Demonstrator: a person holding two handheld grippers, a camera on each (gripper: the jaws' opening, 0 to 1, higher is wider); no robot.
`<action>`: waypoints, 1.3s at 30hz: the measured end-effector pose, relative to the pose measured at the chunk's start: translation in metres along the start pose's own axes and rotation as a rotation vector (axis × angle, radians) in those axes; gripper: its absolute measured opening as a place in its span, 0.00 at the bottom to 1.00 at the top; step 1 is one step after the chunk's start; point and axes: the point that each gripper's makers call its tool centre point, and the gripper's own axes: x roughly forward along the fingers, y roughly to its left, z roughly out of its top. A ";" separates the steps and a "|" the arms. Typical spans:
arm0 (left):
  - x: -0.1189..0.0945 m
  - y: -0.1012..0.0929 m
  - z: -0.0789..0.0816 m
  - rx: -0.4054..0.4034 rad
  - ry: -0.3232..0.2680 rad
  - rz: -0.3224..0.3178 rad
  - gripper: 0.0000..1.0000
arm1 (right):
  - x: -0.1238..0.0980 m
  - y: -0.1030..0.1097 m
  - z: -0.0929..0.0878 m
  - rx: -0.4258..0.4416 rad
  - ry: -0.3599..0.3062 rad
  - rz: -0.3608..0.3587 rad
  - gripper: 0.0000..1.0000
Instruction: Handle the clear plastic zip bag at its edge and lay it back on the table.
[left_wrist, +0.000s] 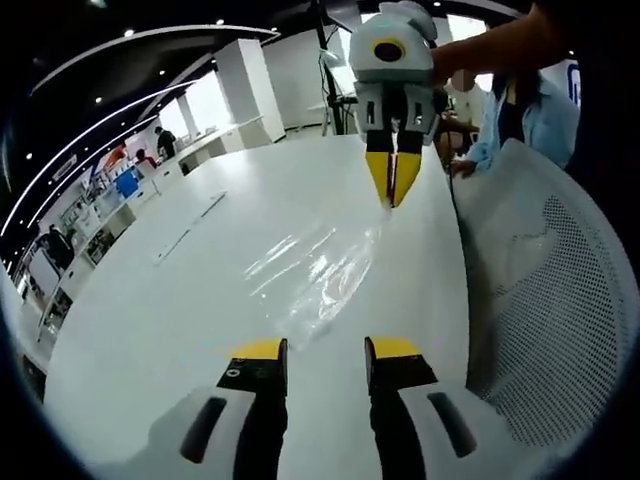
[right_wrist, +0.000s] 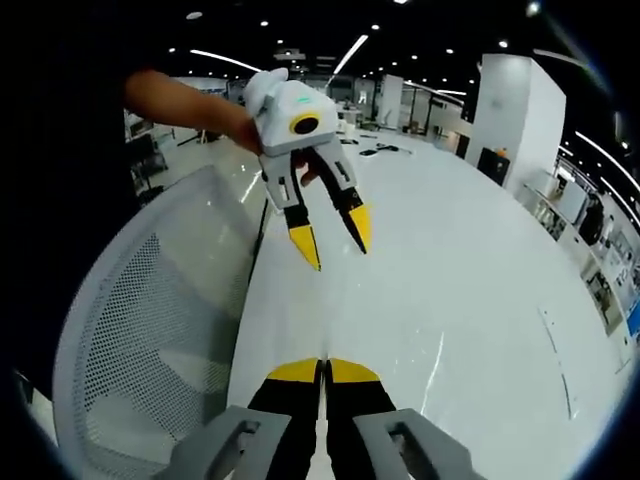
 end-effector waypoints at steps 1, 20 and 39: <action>0.001 0.002 0.000 0.003 -0.001 0.001 0.27 | 0.000 0.001 0.000 0.000 0.000 0.002 0.00; -0.002 0.005 0.001 0.097 0.013 -0.017 0.06 | -0.006 0.003 0.003 0.019 -0.013 0.021 0.00; -0.004 -0.008 0.003 0.129 0.020 -0.073 0.00 | -0.006 -0.001 -0.003 0.050 0.006 0.006 0.02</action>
